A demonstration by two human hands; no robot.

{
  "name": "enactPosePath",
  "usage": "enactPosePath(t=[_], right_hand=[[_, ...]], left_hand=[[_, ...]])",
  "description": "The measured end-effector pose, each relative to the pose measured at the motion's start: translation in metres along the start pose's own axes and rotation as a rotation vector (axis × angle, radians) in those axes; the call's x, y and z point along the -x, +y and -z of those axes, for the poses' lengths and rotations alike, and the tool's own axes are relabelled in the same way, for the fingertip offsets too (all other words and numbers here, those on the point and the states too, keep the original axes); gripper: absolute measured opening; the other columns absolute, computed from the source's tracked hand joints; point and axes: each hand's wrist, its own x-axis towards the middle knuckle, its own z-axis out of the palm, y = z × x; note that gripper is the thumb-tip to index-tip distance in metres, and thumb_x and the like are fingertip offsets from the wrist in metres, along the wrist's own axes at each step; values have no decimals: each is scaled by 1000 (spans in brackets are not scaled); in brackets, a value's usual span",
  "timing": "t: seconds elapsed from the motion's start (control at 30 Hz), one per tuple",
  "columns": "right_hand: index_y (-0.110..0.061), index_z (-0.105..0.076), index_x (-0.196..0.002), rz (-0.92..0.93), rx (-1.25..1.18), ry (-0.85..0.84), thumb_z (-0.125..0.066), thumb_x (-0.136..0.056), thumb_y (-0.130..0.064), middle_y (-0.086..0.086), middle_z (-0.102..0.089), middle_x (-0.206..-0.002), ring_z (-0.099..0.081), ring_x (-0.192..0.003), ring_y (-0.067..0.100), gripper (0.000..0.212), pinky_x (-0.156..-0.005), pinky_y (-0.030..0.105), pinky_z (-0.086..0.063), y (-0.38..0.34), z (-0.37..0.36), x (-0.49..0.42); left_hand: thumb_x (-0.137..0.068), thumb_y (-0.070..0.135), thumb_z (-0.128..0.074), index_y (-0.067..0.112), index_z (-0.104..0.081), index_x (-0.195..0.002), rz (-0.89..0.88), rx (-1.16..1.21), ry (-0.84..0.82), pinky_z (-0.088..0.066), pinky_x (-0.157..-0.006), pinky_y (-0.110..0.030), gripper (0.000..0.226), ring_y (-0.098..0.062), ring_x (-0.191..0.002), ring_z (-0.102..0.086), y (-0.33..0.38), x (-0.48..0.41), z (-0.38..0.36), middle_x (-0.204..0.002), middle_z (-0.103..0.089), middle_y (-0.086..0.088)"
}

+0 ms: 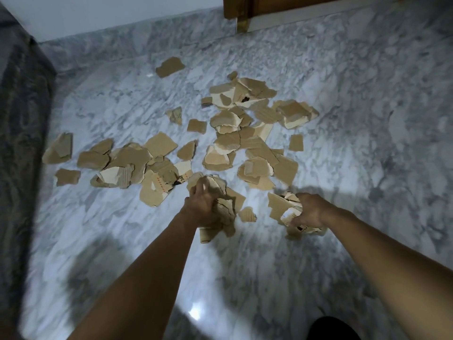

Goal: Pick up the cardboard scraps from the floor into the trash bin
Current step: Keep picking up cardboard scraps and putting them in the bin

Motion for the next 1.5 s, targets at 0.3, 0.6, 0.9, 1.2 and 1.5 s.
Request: enactPosePath(t=[0.3,0.6,0.9,1.2,1.5], right_hand=[[-20,-29,-152,202,-109,-67,-86,-68,-47,0,-40,-153,-45,-134,22,104,-106,33,-42,-77,-13,-2],[-24,-29,-146,285,91,48,-82,-74,-42,4,-52,-144,-50,-128,27,92,-101,38,-45,-83,-54,-3],[-23,-24,-155,121,-72,-26,-90,-65,-37,2,-43,-153,-47,-134,24,113,-106,30,-41,-62,-26,-5],[-32,-17,-155,182,65,55,-82,-73,-35,7,-57,-134,-56,-116,27,105,-94,33,-48,-62,-31,-5],[-33,-28,-148,202,95,93,-81,-74,-34,7,-60,-125,-57,-113,30,91,-89,33,-45,-61,-34,-5]], left_hand=[[-67,58,-58,26,-41,-140,54,-96,31,-35,-102,-48,82,-34,-128,-30,3,-8,9,-141,-24,-6],[-55,61,-82,26,-49,-123,-64,-81,-31,-44,-98,-40,83,-30,-116,-41,-25,10,14,-136,-25,-7],[-28,82,-72,33,-65,-115,118,94,-165,-42,-106,-38,100,-27,-120,-42,-13,-25,20,-127,-40,-5],[-74,51,-57,27,-52,-128,169,128,88,-52,-93,-44,59,-37,-112,-55,14,-18,-8,-129,-42,-12],[-72,33,-68,25,-59,-97,48,254,147,-48,-70,-27,28,-24,-86,-64,15,-4,5,-89,-67,1]])
